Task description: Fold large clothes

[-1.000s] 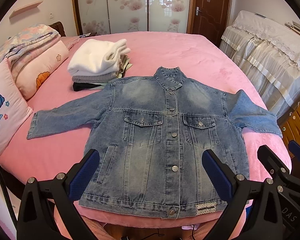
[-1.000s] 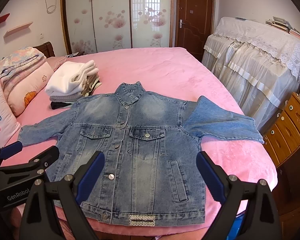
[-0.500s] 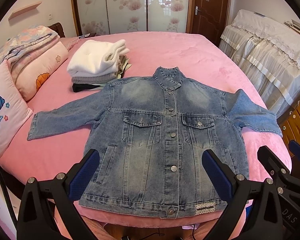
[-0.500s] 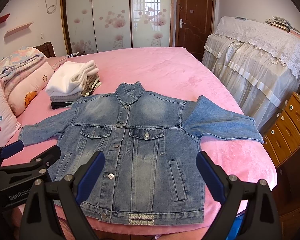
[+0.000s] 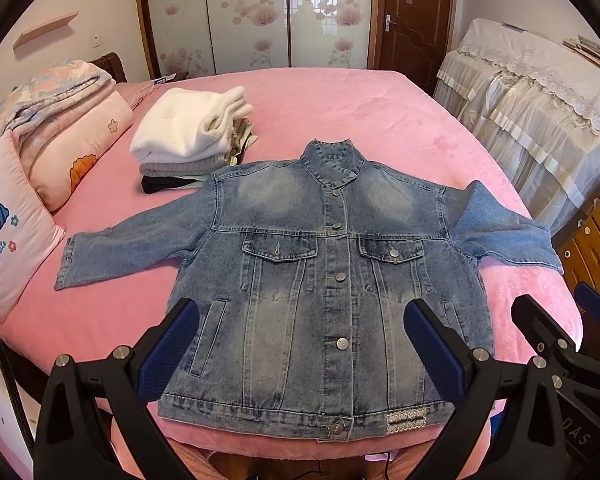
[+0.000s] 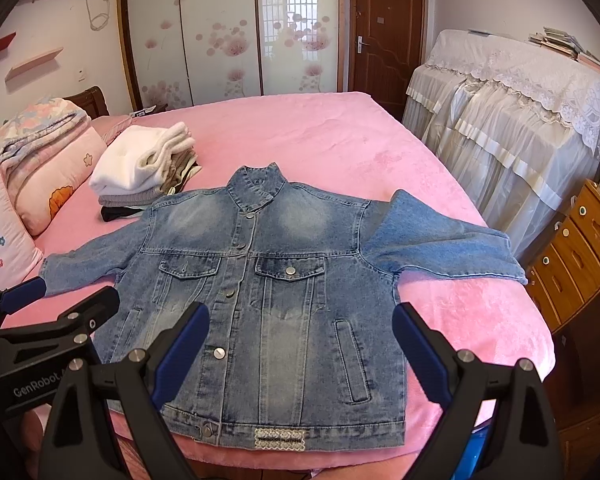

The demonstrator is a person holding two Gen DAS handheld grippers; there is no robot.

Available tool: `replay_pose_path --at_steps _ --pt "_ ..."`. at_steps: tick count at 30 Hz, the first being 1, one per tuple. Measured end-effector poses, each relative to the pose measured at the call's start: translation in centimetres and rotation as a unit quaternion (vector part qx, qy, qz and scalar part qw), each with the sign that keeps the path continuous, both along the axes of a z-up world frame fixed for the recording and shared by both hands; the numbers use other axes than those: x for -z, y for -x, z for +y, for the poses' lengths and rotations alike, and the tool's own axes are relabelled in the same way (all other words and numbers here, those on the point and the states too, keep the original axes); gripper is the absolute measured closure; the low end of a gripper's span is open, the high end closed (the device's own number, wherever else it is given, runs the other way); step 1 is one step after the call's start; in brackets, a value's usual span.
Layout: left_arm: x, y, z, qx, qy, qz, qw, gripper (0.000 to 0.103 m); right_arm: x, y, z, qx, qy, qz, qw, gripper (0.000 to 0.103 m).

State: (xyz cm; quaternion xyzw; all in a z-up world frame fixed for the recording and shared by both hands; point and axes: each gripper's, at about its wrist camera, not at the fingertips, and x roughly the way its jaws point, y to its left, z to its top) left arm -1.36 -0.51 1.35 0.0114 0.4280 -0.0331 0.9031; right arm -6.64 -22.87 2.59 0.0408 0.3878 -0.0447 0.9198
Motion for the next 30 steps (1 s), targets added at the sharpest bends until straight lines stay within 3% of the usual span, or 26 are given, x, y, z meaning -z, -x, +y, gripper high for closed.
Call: replay_pose_path --at_steps 23,30 --pt "0.6 -0.4 -2.1 0.013 -0.009 -0.004 0.9999 0.001 0.1 -0.5 -2.6 0.003 -0.019 -0.005 1.0 0.009" --pt "-0.1 -0.7 -3.3 0.021 -0.014 -0.022 0.9994 0.001 0.1 -0.6 -3.7 0.009 -0.02 -0.009 1.0 0.009"
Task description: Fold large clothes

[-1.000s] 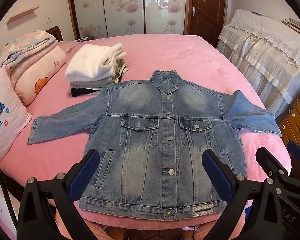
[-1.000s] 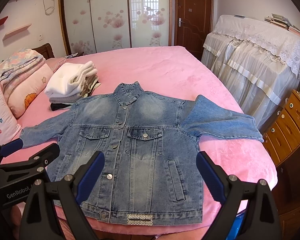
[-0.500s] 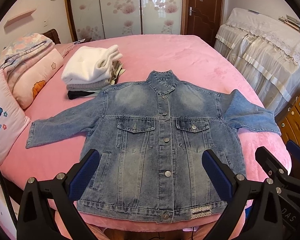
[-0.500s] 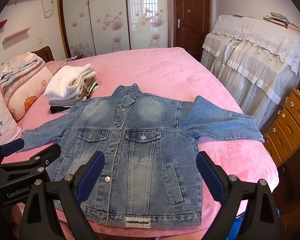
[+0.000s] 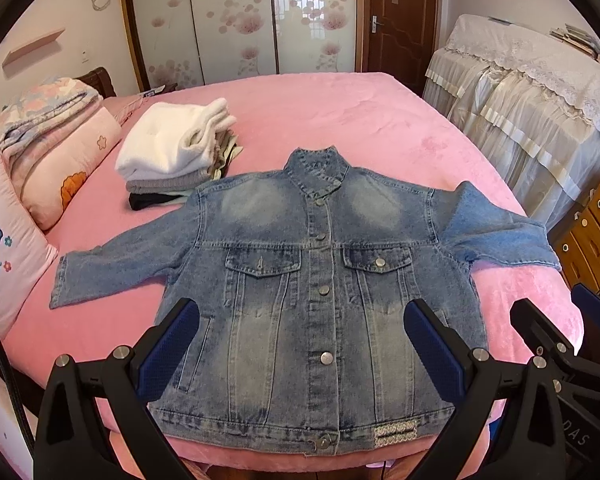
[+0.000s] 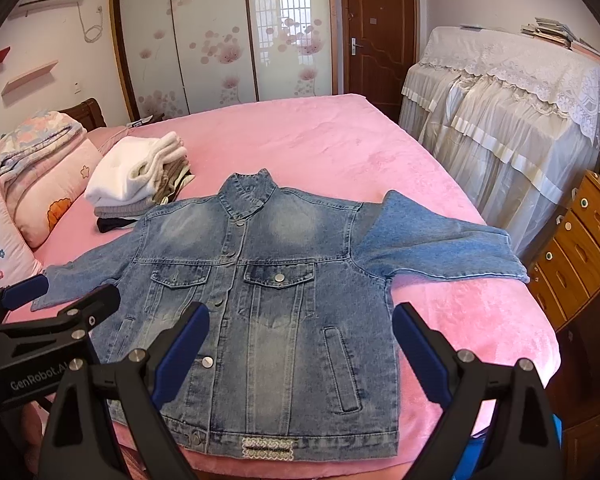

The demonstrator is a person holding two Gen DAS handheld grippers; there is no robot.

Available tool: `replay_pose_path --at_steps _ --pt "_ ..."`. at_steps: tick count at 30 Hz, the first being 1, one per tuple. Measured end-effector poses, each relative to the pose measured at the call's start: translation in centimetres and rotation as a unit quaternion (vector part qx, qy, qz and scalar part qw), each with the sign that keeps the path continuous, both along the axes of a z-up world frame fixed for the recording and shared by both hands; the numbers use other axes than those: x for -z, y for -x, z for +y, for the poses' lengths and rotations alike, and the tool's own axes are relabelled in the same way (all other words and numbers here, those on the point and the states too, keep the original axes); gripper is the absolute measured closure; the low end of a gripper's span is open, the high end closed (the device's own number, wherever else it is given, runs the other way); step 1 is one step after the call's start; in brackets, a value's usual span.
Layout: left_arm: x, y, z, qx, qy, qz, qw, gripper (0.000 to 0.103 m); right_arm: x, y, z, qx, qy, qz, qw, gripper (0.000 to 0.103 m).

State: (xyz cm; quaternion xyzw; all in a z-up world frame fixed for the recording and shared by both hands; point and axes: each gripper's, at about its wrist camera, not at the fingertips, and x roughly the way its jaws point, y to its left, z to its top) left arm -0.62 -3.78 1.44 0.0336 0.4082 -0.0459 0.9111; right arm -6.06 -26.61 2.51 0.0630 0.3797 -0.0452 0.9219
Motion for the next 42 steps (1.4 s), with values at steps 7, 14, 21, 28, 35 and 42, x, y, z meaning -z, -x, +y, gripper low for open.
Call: replay_pose_path --at_steps 7,14,21,28,35,42 --pt "-3.5 -1.3 -0.9 0.008 0.025 -0.059 0.9979 0.001 -1.5 -0.7 -2.5 0.014 0.009 -0.023 1.0 0.009" --pt "-8.8 -3.7 -2.8 0.032 0.027 -0.132 0.9904 0.001 -4.0 -2.2 -6.4 0.032 0.025 -0.049 0.998 0.009" --pt "-12.9 -6.9 -8.1 0.102 0.05 -0.152 0.9817 0.0 -6.2 -4.3 -13.0 0.073 0.025 -0.077 0.994 0.009" --pt "-12.0 -12.6 -15.2 0.131 0.076 -0.096 0.9838 0.0 -5.1 -7.9 -20.9 0.139 0.047 -0.062 0.987 0.009" --pt "-3.3 -18.7 -22.4 0.126 0.031 -0.05 0.9903 0.0 0.7 -10.4 -27.2 0.175 0.028 -0.018 0.984 0.009" --pt "8.0 -21.6 -28.8 0.131 -0.01 0.005 0.9913 0.001 9.4 -11.3 -32.6 0.228 0.01 0.06 0.972 0.009"
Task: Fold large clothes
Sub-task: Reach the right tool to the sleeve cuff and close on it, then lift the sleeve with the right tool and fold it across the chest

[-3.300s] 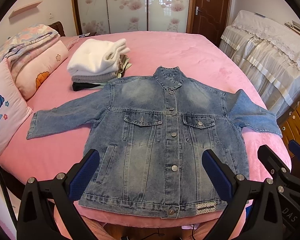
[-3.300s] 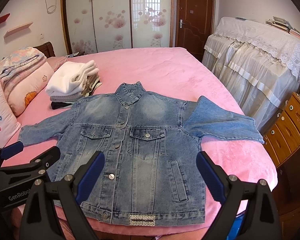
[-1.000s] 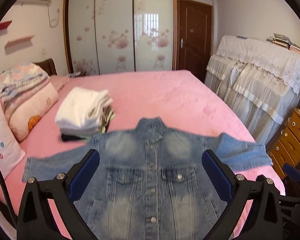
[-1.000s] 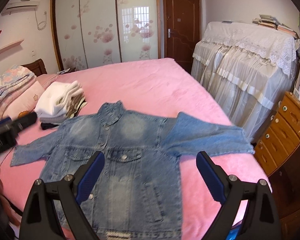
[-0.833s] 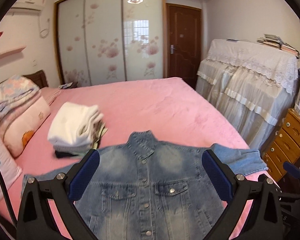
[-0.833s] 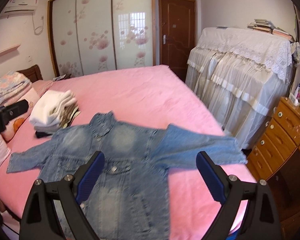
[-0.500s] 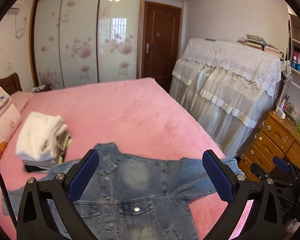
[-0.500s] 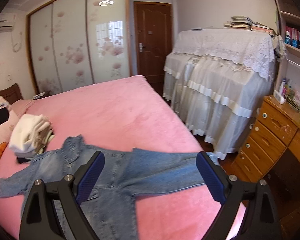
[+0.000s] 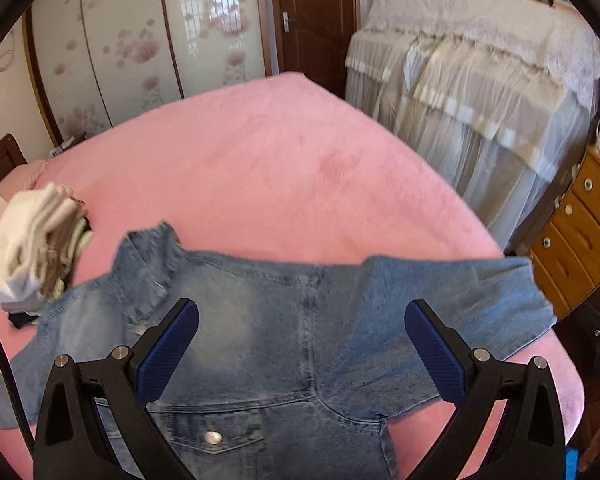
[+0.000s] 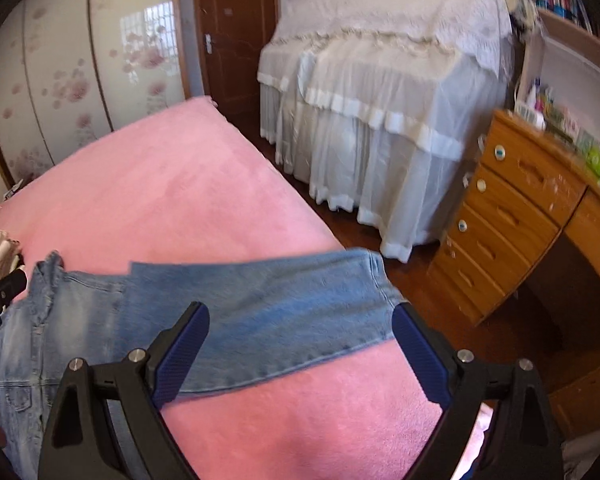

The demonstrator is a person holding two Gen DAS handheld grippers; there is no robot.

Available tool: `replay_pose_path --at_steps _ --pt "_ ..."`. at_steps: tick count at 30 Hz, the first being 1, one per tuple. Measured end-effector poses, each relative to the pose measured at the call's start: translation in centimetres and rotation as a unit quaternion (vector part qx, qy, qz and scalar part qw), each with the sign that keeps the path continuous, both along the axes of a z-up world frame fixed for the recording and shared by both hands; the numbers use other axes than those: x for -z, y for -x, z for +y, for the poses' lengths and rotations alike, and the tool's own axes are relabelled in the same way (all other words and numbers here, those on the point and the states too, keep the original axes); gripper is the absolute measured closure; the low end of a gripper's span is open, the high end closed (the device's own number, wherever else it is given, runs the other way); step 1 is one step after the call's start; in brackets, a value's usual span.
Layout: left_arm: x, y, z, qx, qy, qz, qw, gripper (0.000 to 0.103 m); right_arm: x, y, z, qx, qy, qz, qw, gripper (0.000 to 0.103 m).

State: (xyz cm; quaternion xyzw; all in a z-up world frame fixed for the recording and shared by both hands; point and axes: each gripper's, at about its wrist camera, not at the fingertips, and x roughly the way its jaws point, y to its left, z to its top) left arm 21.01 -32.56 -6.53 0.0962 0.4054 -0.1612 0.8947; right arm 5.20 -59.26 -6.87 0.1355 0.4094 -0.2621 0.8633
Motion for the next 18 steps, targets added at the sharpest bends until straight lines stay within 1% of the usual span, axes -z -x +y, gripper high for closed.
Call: replay_pose_path --at_steps 2,3,4,5,6,9,10,14,17,18 --pt "2.6 -0.1 -1.3 0.001 0.006 0.01 0.9999 0.001 2.9 0.1 -1.5 0.012 -0.02 0.021 1.0 0.011" --pt "3.6 -0.1 -1.8 0.0 0.01 0.014 0.9999 0.001 3.9 0.2 -1.9 0.016 -0.029 0.027 0.999 0.016" --pt "4.8 -0.1 -2.3 0.002 0.017 0.021 0.9996 0.001 5.3 0.4 -2.7 0.02 -0.045 0.034 0.998 0.019" --pt "5.7 -0.1 -2.6 0.001 0.021 0.025 0.9995 0.001 6.8 0.6 -3.5 0.024 -0.065 0.04 0.997 0.023" --pt "6.5 -0.1 -2.9 0.001 0.026 0.028 0.9993 0.001 7.7 0.9 -3.9 0.025 -0.08 0.042 0.996 0.027" --pt "8.0 0.2 -3.9 -0.002 0.037 0.025 0.999 0.001 10.5 1.5 -5.2 0.039 -0.127 0.046 0.99 0.029" --pt "8.1 0.2 -3.9 -0.001 0.037 0.025 0.999 0.001 11.4 1.6 -5.8 0.044 -0.148 0.038 0.987 0.029" --pt "8.6 0.4 -4.3 0.0 0.035 0.03 0.999 0.001 13.6 1.3 -7.5 0.067 -0.206 -0.001 0.976 0.032" --pt "8.4 0.6 -4.2 0.006 0.041 0.037 0.9984 0.001 14.6 0.6 -8.6 0.091 -0.22 -0.03 0.971 0.034" --pt "8.3 0.7 -4.1 0.009 0.043 0.04 0.9983 0.001 14.8 0.2 -8.8 0.096 -0.222 -0.031 0.97 0.035"
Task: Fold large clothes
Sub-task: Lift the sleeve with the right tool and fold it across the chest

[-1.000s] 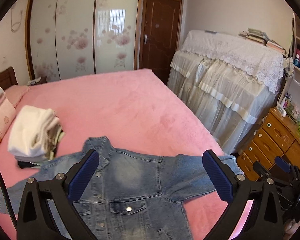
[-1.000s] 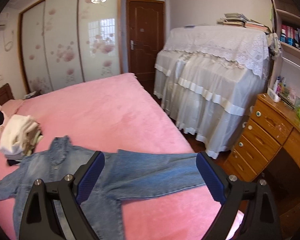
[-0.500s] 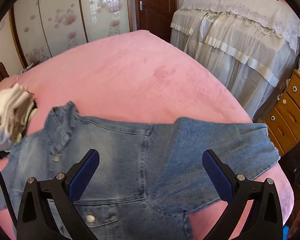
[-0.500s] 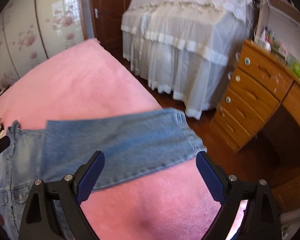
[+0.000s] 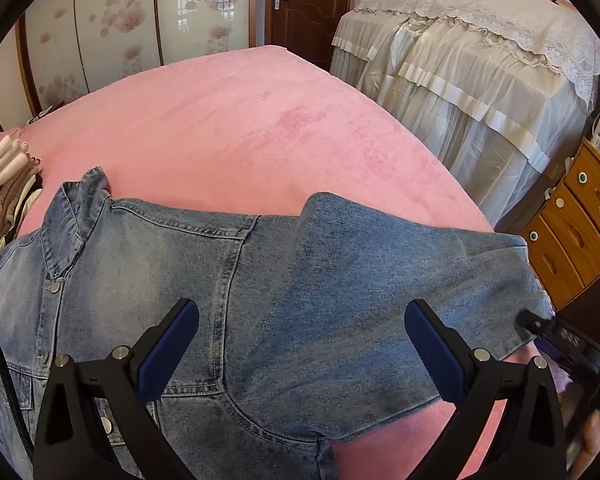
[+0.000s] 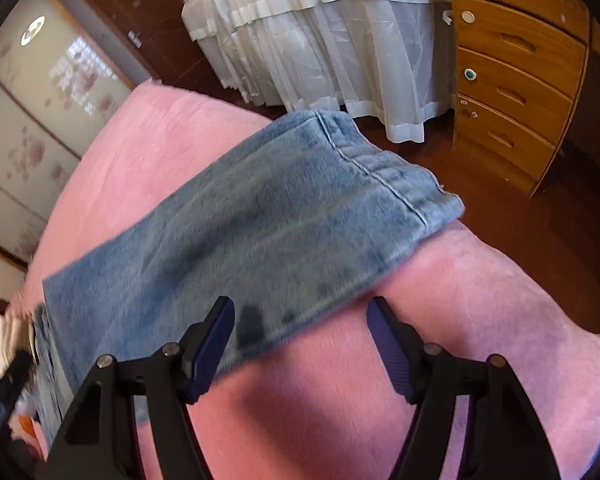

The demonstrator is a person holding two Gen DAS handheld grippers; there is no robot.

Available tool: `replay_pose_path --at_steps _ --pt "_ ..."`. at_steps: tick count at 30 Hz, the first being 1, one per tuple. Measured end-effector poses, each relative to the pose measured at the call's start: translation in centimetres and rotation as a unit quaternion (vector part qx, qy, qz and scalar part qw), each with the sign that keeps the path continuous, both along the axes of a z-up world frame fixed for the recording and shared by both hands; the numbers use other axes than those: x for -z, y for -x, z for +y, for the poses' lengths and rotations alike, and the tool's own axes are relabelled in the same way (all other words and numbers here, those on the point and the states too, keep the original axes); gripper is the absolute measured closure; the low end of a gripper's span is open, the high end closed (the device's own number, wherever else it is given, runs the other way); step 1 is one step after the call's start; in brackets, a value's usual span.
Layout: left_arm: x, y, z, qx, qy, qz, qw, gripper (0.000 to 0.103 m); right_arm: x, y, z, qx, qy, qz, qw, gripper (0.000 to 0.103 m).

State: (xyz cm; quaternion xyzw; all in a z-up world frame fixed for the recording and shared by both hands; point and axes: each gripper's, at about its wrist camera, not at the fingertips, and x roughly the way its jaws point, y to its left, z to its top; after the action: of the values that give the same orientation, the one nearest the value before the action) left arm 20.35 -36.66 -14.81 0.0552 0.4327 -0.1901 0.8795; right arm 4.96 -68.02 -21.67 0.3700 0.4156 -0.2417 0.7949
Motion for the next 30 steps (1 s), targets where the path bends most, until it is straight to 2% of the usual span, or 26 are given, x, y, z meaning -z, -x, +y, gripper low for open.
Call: replay_pose_path --at_steps 1,2,4,5,6,9,11,14,17,20,22,24,27,30 --pt "-0.2 0.1 0.2 0.005 0.002 0.001 1.0 0.001 0.2 -0.5 -0.1 0.006 0.003 0.004 1.0 0.038" --pt "-0.3 0.3 0.3 0.007 0.002 0.001 1.0 0.001 0.3 -1.0 -0.2 0.009 0.012 0.01 1.0 0.046" --pt "-0.9 0.6 0.6 0.014 -0.001 -0.007 0.9999 0.0 0.3 -1.8 -0.4 0.016 0.023 0.014 1.0 0.073" --pt "-1.2 0.9 0.8 0.017 -0.002 -0.012 0.9998 0.0 0.0 -2.0 -0.5 0.016 0.023 0.007 1.0 0.094" --pt "-1.6 1.1 1.2 0.02 -0.005 -0.016 0.9996 0.001 -0.5 -2.1 -0.4 0.015 0.017 -0.001 1.0 0.097" --pt "-2.7 1.4 2.5 0.032 -0.013 -0.018 0.9992 0.001 -3.2 -2.6 0.8 0.007 0.067 -0.017 0.998 0.1" --pt "-3.6 1.5 4.2 0.032 -0.013 -0.019 0.9992 0.001 -7.2 -2.7 3.6 -0.024 0.125 -0.048 0.991 0.1" --pt "-5.2 1.5 7.8 0.019 0.001 -0.024 0.9995 0.001 -12.1 -3.1 8.1 -0.073 0.164 -0.099 0.979 0.1" --pt "-6.7 1.3 12.5 -0.009 0.022 -0.027 0.9994 0.001 -17.1 -4.3 14.3 -0.15 0.186 -0.158 0.958 0.1" --pt "-7.7 1.1 17.7 -0.046 0.048 -0.03 0.9973 0.001 -19.8 -6.1 21.4 -0.234 0.192 -0.194 0.933 0.1" --pt "-7.8 1.0 21.5 -0.073 0.063 -0.033 0.9948 0.001 -19.9 -7.6 26.3 -0.289 0.19 -0.2 0.917 0.1" --pt "-7.2 0.7 24.5 -0.098 0.064 -0.029 0.9927 0.001 -18.5 -9.2 30.7 -0.337 0.192 -0.184 0.903 0.1" --pt "-4.9 0.1 28.7 -0.126 0.058 0.003 0.9903 0.001 -13.9 -11.5 36.3 -0.399 0.183 -0.121 0.891 0.097" --pt "-2.4 -0.3 30.9 -0.135 0.057 0.037 0.9885 0.001 -7.8 -12.8 40.2 -0.438 0.201 -0.024 0.876 0.092"
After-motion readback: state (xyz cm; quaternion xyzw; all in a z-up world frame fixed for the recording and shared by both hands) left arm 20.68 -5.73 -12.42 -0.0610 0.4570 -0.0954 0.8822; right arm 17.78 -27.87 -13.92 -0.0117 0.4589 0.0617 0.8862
